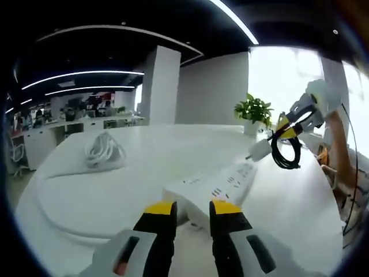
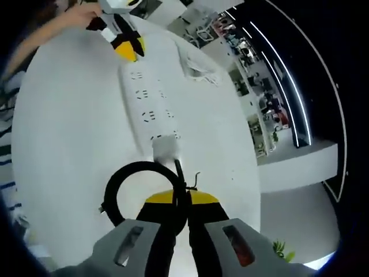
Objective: Straighten the power strip on the desk, plug the charger into it
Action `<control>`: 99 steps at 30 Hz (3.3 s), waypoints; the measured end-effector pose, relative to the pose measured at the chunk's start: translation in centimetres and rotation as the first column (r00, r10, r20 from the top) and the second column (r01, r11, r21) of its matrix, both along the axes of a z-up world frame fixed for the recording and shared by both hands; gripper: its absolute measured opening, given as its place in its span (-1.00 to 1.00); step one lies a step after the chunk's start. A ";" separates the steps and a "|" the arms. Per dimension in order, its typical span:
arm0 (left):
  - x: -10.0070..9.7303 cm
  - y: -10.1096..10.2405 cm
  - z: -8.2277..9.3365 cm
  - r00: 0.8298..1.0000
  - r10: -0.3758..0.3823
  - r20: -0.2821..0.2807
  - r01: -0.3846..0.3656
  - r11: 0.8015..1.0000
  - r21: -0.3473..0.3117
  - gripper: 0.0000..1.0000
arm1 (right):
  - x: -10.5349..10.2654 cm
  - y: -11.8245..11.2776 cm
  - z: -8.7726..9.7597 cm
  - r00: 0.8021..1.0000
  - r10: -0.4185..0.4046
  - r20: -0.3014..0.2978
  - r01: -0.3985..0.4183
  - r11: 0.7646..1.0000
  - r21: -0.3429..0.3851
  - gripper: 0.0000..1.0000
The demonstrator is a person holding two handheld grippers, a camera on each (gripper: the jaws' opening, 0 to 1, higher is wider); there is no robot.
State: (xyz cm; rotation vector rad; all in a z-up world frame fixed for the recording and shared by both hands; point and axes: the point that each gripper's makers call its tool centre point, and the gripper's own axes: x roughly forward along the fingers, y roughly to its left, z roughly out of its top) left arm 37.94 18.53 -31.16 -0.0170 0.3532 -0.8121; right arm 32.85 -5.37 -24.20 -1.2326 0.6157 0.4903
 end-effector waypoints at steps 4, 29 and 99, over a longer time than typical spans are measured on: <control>0.1 0.0 0.0 1.000 0.002 -0.001 -0.002 1.000 0.000 -0.55 | 0.2 0.0 -0.1 1.000 -0.003 -0.001 0.003 1.000 -0.012 -0.89; -0.1 -0.3 -0.2 1.000 -0.009 -0.006 0.009 1.000 0.005 -0.55 | 0.1 1.4 0.5 0.997 -0.013 -0.076 -0.002 0.981 -0.193 -0.89; 0.4 -1.2 0.0 1.000 -0.003 -0.011 0.002 0.999 -0.033 -0.55 | 4.5 5.7 1.0 0.982 0.053 -0.182 -0.102 0.956 -0.273 -0.84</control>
